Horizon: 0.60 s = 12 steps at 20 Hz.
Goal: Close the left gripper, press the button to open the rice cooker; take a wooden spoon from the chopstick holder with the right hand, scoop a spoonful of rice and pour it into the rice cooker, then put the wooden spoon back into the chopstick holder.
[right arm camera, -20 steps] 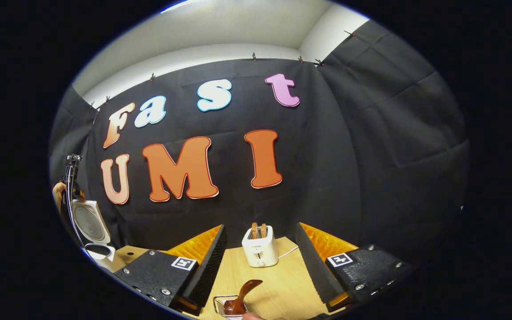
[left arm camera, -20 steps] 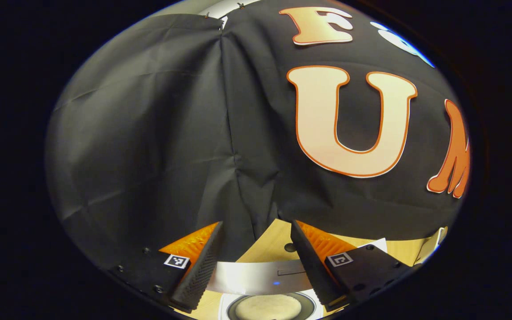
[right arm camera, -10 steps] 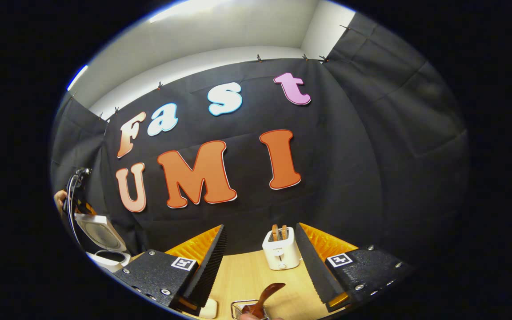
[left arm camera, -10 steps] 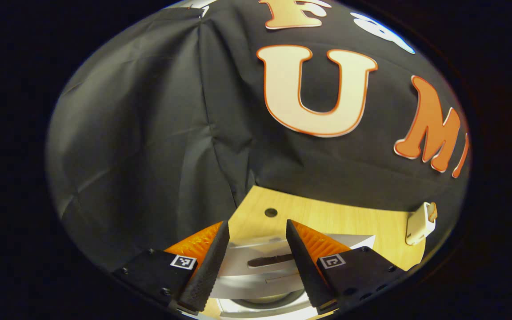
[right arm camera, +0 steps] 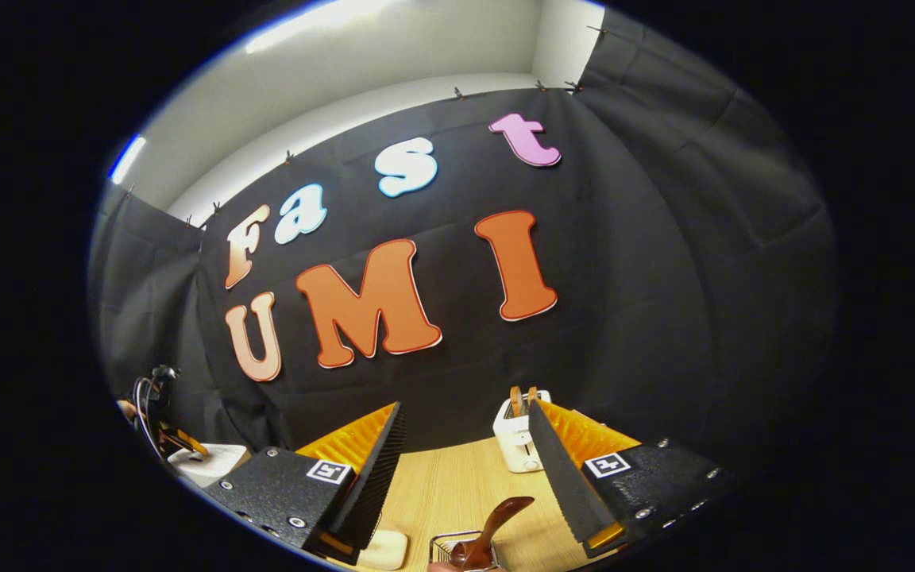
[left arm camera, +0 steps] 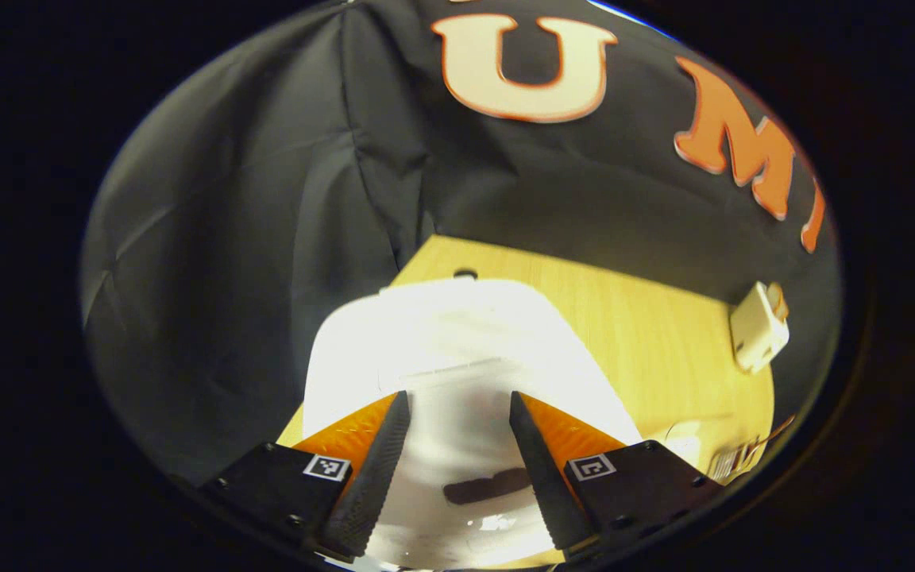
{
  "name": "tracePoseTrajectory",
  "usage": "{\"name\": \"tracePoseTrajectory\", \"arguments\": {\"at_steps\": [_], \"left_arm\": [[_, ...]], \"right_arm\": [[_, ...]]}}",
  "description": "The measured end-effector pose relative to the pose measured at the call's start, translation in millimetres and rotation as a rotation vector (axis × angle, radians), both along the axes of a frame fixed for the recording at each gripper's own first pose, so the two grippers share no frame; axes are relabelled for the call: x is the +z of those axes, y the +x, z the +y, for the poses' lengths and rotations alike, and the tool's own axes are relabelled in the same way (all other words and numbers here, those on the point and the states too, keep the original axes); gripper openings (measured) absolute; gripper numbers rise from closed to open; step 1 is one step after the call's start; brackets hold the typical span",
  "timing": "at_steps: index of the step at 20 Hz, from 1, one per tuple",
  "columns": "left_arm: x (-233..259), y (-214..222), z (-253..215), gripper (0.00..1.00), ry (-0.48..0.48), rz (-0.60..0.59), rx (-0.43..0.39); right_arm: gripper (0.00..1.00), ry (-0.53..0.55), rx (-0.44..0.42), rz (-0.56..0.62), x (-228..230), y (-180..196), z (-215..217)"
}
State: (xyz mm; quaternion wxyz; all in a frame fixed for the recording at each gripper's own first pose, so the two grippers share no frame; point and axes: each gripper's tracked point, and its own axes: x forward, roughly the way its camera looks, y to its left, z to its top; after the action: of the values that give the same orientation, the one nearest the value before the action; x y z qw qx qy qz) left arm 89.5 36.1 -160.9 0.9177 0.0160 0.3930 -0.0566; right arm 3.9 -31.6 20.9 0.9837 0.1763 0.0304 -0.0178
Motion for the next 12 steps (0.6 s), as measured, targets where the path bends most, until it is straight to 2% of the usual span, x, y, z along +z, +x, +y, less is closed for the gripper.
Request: {"name": "tracePoseTrajectory", "arguments": {"at_steps": [1,3,4,6,9,12], "left_arm": [[-10.4,-6.5,-0.6,0.84,-0.010,0.073,0.011],[-18.8,-1.6,-0.1,0.86,-0.040,0.071,0.044],[-6.8,-9.2,0.6,0.84,-0.042,0.074,0.058],[-14.5,-0.6,3.9,0.82,-0.035,0.061,0.082],[-12.7,4.6,3.5,0.79,-0.055,0.013,0.120],[-4.8,16.0,6.1,0.82,-0.044,-0.100,0.128]], "right_arm": [[0.91,0.007,0.011,0.008,-2.3,0.5,4.3],[0.91,0.021,0.041,0.010,-3.2,3.1,15.5],[0.91,0.021,0.053,0.012,-4.7,2.0,20.0],[0.91,-0.001,0.068,0.019,-10.5,1.5,25.7],[0.91,-0.046,0.082,0.023,-13.6,-1.1,32.7],[0.91,-0.090,0.100,0.012,-11.1,-1.7,45.0]]}}
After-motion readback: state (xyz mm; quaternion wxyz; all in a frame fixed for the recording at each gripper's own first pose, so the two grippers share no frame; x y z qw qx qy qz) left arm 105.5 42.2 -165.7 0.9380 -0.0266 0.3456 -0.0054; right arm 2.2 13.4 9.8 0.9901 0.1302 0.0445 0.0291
